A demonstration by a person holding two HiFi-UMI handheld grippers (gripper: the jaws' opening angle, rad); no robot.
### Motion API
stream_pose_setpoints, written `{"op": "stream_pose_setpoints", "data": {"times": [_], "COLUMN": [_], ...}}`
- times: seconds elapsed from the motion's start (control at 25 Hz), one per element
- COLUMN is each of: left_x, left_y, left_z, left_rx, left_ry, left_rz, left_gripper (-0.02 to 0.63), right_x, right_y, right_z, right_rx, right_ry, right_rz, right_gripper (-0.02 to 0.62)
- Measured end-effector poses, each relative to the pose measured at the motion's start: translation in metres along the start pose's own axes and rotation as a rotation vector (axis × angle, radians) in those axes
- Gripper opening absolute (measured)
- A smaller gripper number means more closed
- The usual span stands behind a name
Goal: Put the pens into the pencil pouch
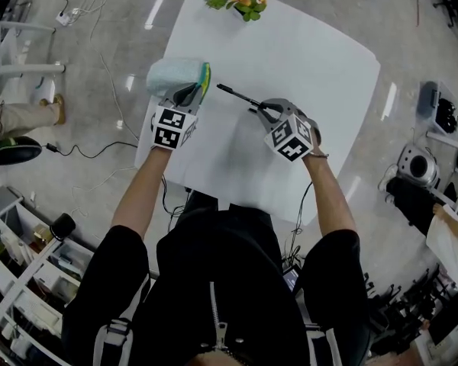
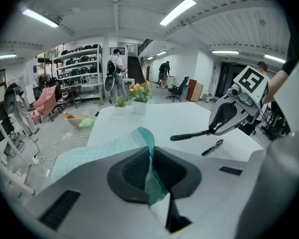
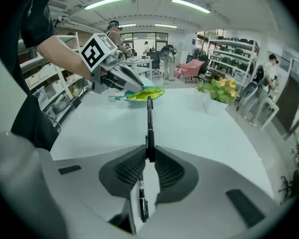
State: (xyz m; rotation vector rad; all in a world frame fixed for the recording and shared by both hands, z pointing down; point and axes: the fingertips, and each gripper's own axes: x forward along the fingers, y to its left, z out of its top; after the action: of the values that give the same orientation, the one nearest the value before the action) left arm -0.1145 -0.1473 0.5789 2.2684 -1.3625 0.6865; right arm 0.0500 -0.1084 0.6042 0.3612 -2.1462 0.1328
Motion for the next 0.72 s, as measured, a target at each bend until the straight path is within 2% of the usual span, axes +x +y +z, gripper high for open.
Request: {"op": "stream_pose_setpoints", "data": {"times": [0.44, 0.72], "left_x": [0.006, 0.009], "left_y": [-0.002, 0.001], "left_z": [0.008, 0.006], "left_rx": [0.008, 0.014], "left_ry": [-0.007, -0.002], "left_rz": [-0.020, -0.029], "left_gripper": [0.046, 0.046], "right_x": [0.042, 0.065], "right_y": [-0.003, -0.005], "right_z": [0.043, 0.068], "right_rx": [-0.057, -0.074], "right_ry": [0.033, 0.014], "right_rz": [0.066, 0.098], "right_gripper": [0.066, 0.066]}}
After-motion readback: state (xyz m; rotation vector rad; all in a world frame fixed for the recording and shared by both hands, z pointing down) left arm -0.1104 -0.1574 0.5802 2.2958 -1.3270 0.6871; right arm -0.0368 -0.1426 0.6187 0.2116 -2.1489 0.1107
